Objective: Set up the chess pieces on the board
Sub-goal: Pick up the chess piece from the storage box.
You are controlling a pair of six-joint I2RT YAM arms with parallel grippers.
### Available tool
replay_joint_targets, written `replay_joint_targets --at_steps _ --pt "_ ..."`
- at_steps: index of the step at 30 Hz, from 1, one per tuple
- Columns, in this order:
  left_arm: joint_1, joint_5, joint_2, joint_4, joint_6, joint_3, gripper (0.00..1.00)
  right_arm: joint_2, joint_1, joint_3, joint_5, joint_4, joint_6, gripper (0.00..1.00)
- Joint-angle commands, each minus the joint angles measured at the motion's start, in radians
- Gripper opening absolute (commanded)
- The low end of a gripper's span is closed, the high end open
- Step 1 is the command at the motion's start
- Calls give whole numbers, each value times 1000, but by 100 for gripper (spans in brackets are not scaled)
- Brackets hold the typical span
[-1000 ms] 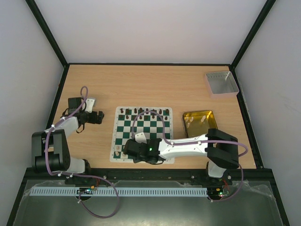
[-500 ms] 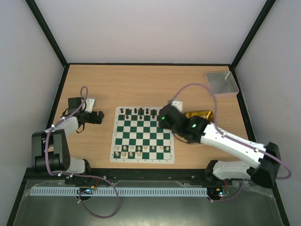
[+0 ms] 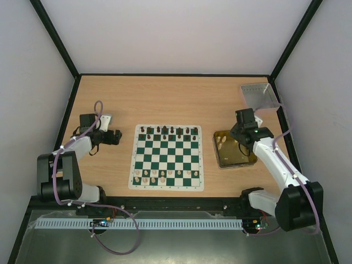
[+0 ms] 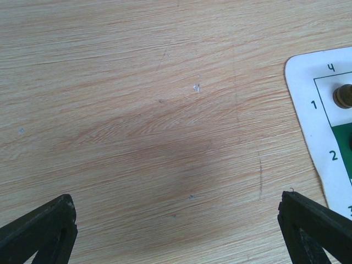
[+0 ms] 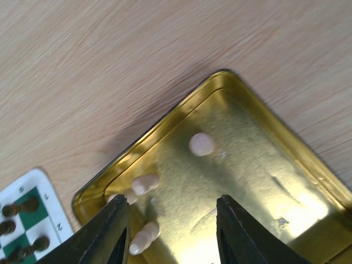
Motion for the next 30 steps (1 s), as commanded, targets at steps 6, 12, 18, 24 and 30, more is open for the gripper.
replay_joint_targets --at_steps 6,12,18,24,30 --pt "4 9 7 0 9 2 100 37 -149 -26 -174 47 2 40" --pt "2 4 9 2 8 2 99 106 -192 -40 -224 79 3 39" --pt "-2 3 9 3 8 2 100 161 -211 -48 -248 129 29 37" --pt "-4 4 10 1 8 3 99 206 -223 -23 -233 151 39 37" --pt "-6 2 12 1 9 2 99 245 -256 -18 -237 168 42 36"
